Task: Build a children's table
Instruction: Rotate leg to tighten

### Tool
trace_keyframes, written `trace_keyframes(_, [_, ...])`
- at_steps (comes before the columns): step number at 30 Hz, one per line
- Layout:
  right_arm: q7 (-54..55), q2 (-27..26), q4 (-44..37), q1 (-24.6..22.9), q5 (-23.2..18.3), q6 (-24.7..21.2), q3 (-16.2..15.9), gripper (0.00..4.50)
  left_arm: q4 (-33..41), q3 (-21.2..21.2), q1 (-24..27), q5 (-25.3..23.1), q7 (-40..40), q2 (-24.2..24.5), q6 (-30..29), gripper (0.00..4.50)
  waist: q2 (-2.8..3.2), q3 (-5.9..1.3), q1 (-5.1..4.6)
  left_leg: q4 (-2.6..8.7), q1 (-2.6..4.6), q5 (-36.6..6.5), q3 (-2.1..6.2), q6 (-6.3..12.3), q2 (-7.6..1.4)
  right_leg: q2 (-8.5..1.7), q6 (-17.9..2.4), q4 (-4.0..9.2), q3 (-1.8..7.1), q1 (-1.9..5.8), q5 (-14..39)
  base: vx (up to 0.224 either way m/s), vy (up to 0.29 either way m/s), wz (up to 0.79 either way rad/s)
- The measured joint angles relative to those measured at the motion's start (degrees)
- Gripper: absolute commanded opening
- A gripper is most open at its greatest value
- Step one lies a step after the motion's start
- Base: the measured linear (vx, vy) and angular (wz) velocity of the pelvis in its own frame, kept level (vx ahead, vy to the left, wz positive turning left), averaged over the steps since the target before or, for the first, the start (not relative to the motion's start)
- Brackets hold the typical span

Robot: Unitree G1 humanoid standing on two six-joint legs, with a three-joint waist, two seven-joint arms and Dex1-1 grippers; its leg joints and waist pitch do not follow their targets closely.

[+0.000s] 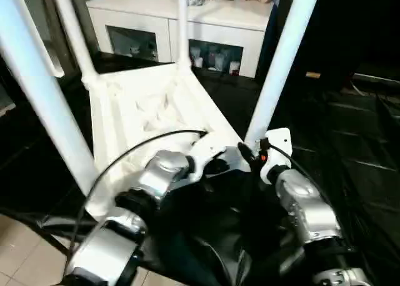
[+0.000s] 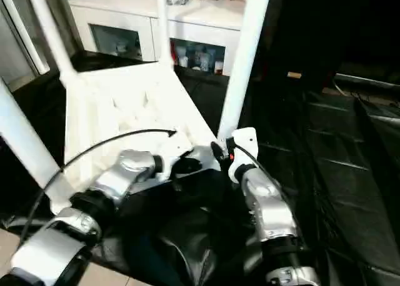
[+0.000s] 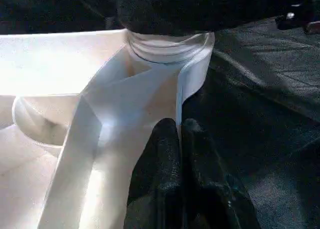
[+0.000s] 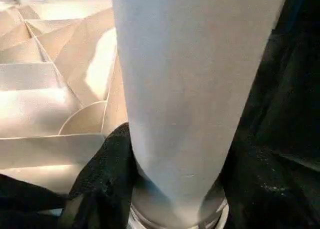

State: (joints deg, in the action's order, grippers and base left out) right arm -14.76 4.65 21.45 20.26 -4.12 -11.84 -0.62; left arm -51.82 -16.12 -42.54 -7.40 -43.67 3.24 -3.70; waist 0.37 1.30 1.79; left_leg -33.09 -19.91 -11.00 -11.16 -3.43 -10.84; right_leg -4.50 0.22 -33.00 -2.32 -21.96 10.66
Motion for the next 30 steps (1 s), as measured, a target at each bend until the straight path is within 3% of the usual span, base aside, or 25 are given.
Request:
trace_keyframes(6, [-5.44, 1.85, -0.33, -0.66, -2.37, 0.1, 0.27, 3.17, -0.1, -0.04, 0.0, -0.05, -1.25, 1.95, 2.21, 0.0, 0.0, 0.17, -0.11, 0.19, -0.04, 0.0, 0.03, 0.0, -0.03, 0.0, 0.01, -0.02, -0.1, -0.13, -0.01, 0.0, 0.0, 0.0])
trace_keyframes(9, [-12.28, 4.92, -0.66, -1.17, -3.85, -1.24, -0.07, 3.21, 0.6, 0.12, 0.39, 0.52, -3.94, 3.58, 2.92, 0.0, -0.05, 0.27, -0.15, 0.39, -0.13, 0.01, 0.05, -0.01, -0.07, 0.02, 0.04, -0.08, -0.21, -0.24, -0.04, 0.0, 0.0, 0.0])
trace_keyframes(12, [-25.81, 13.45, -3.38, -2.61, -5.41, -1.71, -3.81, 3.21, 3.68, 0.11, 2.75, 2.12, -12.15, 7.53, 6.07, 0.0, 0.11, 0.33, 0.09, 0.56, -0.17, 0.02, 0.02, -0.01, -0.11, 0.04, 0.0, -0.17, -0.24, -0.32, -0.12, 0.0, 0.0, 0.0])
trace_keyframes(14, [-30.48, 15.37, -3.65, -2.79, -5.52, -1.71, -5.04, 3.21, 5.02, 0.28, 3.87, 3.31, -17.12, 9.8, 7.45, 0.0, 0.18, 0.32, 0.2, 0.7, -0.19, 0.02, 0.03, -0.01, -0.18, 0.1, -0.22, -0.22, -0.33, -0.4, -0.25, 0.0, 0.0, 0.0])
trace_keyframes(18, [-35.93, 17.48, -5.69, -2.61, -5.69, -1.93, -7.26, 3.21, 8.73, -0.24, 5.3, 4.82, -23.6, 12.44, 7.36, 0.0, 0.3, 0.29, 0.76, 0.72, -0.69, 0.15, -0.13, 0.35, -0.18, 0.08, -0.23, -0.23, -0.28, -1.13, -0.21, 0.04, -0.008, 0.01])
trace_keyframes(23, [-41.4, 19.35, -7.28, -2.64, -6.62, -2.95, -9.27, 3.21, 11.04, -0.58, 6.61, 5.9, -28.18, 14.28, 7.46, 0.0, 0.29, 0.3, 1.59, 0.46, -0.95, 0.03, -0.18, 0.52, -0.23, 0.07, -0.32, -0.25, -0.3, -1.27, -0.17, 0.0, 0.0, 0.0])
trace_keyframes(30, [-41.51, 18.58, -7.16, -2.75, -6.7, -3.05, -9.35, 3.21, 11.72, -0.42, 7.27, 5.97, -28.55, 14.87, 7.4, 0.0, 0.16, 0.38, 1.53, 0.23, -0.9, -0.14, -0.17, 0.2, -0.23, 0.03, -0.34, -0.54, -0.23, -1.26, -0.19, 0.0, 0.0, 0.0])
